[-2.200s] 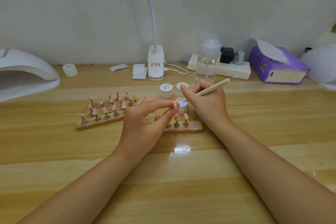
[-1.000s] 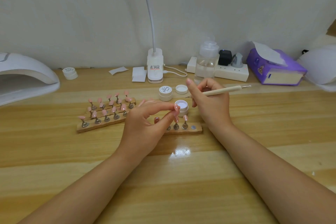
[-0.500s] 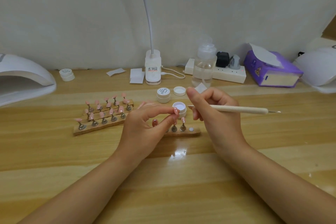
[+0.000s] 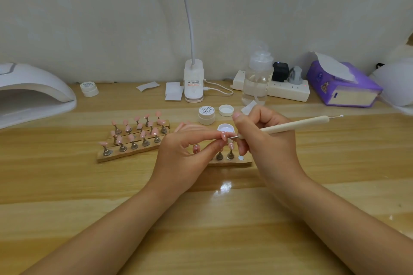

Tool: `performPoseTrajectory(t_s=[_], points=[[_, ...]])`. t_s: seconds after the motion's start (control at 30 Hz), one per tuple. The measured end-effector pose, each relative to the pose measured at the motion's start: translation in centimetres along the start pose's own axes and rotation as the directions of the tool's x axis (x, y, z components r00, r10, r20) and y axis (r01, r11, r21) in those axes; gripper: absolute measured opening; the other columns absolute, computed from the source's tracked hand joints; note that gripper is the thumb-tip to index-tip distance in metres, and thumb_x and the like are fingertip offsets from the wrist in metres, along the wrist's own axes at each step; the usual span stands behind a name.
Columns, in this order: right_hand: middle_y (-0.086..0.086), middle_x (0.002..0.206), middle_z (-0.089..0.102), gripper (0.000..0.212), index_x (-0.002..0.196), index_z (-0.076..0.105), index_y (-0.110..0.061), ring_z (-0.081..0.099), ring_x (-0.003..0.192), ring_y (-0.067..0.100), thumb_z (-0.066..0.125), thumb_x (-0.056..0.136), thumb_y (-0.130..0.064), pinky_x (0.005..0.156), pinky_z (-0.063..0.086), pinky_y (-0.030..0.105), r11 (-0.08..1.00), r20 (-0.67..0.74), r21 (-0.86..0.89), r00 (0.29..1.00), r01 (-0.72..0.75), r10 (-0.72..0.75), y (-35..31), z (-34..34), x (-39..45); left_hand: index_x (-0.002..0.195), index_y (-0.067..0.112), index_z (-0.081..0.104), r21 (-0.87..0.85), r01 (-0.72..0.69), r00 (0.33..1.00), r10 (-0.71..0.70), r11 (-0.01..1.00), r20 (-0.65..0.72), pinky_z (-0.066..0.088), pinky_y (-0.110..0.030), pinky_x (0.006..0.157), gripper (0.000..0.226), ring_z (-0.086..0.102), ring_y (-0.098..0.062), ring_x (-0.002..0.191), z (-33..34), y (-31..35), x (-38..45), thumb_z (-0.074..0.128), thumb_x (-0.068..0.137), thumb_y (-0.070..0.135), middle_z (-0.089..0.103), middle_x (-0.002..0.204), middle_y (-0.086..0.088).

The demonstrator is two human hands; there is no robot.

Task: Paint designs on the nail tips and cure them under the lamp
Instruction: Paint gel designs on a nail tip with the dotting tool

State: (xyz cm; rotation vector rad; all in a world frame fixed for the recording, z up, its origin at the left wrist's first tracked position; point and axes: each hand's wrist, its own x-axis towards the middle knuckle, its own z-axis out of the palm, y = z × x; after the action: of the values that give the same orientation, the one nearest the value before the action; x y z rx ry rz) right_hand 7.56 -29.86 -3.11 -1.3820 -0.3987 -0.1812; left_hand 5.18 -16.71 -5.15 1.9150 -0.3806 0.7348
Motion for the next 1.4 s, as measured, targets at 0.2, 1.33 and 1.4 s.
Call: performPoseTrajectory(t_s=[0.2,1.33,1.4], points=[[-0.001,0.035,0.047,0.037,0.051,0.042,-0.006,0.043,0.032,0.004,0.060,0.083,-0.005,0.041,0.038,0.011,0.999,0.005,0.026,1.000,-0.025,0.025,-0.13,0.17,-0.07,0.091,0.023,0.071,-0.005,0.017,1.000,-0.017,1.000,0.000,0.043,-0.056,0.084,0.019,0.064,-0.009,0.080,0.02,-0.16,-0.12,0.068,0.072,0.021,0.069,0.078,0.012],[0.000,0.037,0.050,0.036,0.050,0.044,-0.011,0.048,0.035,0.008,0.059,0.081,-0.001,0.044,0.043,0.020,1.000,0.009,0.020,1.000,-0.024,0.024,0.09,0.24,-0.08,0.087,0.027,0.072,0.012,0.016,1.000,-0.017,1.000,0.014,0.041,-0.058,0.087,0.016,0.064,-0.010,0.077,-0.05,-0.08,-0.08,0.068,0.072,0.022,0.067,0.075,0.015],[0.000,0.037,0.050,0.037,0.050,0.044,-0.011,0.048,0.035,0.008,0.059,0.081,0.000,0.044,0.043,0.019,1.000,0.010,0.017,1.000,-0.021,0.021,0.09,0.24,-0.09,0.086,0.027,0.073,0.013,0.010,1.000,-0.011,1.000,0.013,0.041,-0.059,0.086,0.015,0.064,-0.009,0.077,-0.04,-0.10,-0.07,0.068,0.072,0.021,0.067,0.075,0.015]])
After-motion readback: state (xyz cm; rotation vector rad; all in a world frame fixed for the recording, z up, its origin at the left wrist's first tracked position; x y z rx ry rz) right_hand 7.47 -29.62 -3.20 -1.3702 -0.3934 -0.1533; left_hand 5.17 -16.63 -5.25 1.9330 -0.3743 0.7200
